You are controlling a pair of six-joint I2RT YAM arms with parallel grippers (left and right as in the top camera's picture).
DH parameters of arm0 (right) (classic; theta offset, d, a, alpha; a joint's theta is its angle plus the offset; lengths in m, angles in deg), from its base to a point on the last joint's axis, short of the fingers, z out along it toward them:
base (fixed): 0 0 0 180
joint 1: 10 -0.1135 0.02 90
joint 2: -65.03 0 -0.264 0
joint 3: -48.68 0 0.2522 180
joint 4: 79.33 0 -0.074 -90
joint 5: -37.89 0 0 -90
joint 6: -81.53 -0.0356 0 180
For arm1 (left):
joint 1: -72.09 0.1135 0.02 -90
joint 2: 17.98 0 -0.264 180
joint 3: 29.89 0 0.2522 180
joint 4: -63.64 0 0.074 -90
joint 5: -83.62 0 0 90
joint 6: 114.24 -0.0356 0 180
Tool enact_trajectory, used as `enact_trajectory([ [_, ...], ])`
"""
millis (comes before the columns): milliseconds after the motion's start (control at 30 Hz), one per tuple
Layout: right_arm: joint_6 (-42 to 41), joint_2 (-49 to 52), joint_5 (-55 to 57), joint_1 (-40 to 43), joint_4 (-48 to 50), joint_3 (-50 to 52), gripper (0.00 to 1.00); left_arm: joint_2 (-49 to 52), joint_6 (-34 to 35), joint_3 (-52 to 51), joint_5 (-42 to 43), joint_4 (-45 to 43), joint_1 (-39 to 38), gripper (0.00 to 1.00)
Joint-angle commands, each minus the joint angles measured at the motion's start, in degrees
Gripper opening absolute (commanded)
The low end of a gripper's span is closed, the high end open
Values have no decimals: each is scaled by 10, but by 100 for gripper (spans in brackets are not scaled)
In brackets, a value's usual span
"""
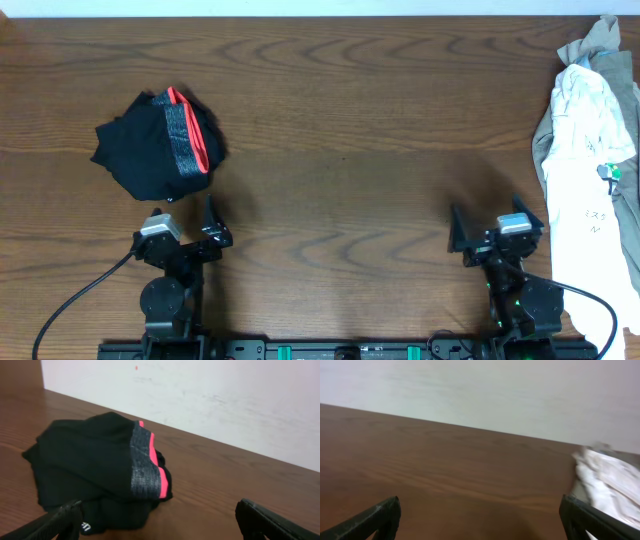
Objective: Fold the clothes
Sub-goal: 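Reach the right gripper toward the white T-shirt pile on the right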
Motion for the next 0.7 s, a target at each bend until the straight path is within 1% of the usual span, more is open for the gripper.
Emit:
enact_trajectory([
  [0, 2, -3, -91, 5, 4, 1, 99, -5, 16, -15, 70, 8, -4, 98],
  [100, -3, -3, -152, 5, 10, 1, 99, -4, 16, -15, 154, 10, -4, 98],
  [133, -28, -3, -188, 5, 12, 1, 99, -4, 19, -14, 184, 8, -4, 98],
  [200, -78, -3, -203, 5, 11, 1, 99, -4, 40, -13, 198, 9, -4, 98],
  [233, -111, -3, -202, 5, 9, 1, 99, -4, 49, -12, 200, 9, -4, 98],
  [300, -151, -3, -202, 5, 12, 1, 99, -4, 65, -11, 200, 9, -4, 98],
  [367, -167, -3, -203, 5, 14, -1, 99, -4, 64, -2, 200, 16, -4, 98],
  [533, -170, -2, -210, 5, 12, -27, 99, 32, 51, 70, 183, 101, -3, 98],
  [667, -168, 19, -201, 5, -13, -60, 99, 119, 19, 152, 180, 160, -3, 98],
])
